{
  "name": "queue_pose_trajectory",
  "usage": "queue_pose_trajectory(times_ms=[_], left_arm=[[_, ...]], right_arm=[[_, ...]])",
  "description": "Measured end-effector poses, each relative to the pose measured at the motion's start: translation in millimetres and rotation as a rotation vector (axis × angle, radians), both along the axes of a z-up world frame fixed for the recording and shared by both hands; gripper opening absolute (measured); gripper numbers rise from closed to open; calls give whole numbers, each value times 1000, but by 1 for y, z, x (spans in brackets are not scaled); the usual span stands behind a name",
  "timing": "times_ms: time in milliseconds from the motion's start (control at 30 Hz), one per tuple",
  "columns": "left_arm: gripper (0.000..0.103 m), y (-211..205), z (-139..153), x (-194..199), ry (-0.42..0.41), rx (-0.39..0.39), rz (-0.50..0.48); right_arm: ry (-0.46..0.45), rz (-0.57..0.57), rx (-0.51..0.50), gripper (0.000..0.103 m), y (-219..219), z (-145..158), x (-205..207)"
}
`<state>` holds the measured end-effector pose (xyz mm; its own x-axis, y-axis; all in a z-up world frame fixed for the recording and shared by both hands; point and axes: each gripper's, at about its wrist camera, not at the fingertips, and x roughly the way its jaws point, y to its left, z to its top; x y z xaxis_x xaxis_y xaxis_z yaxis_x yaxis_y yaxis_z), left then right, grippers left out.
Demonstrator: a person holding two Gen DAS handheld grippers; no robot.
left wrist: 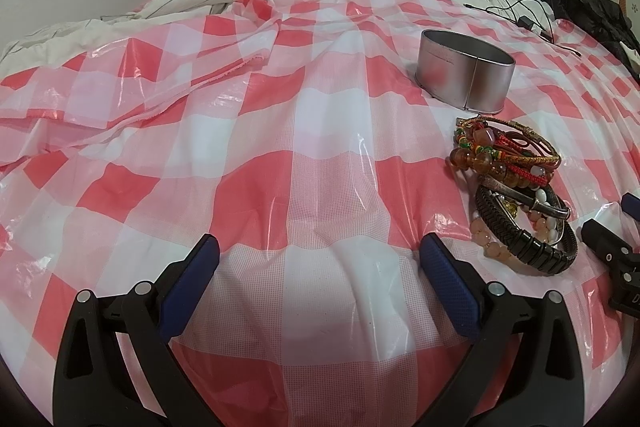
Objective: Organize jewelry
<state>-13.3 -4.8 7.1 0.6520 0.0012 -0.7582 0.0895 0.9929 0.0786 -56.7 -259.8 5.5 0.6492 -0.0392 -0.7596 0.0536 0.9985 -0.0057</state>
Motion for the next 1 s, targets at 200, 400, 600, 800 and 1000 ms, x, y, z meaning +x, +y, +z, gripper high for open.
queue_pose_trajectory(times_ms=[200,400,600,800,1000], left_arm=[[96,1,0,0,2,-5,0],[96,4,1,2,7,-38,-8],[96,-4,7,-4,-33,-19,-69],[96,-9,16,-9,-65,-46,-104],[96,-23,42,-22,-168,-105,-249]], right_arm=[[17,1,13,96,-2,-1,2],[25,6,38,96,-5,-3,4],[23,5,29,96,-4,-3,4],[21,5,29,96,-4,-3,3],[19,3,18,96,-3,-2,3]])
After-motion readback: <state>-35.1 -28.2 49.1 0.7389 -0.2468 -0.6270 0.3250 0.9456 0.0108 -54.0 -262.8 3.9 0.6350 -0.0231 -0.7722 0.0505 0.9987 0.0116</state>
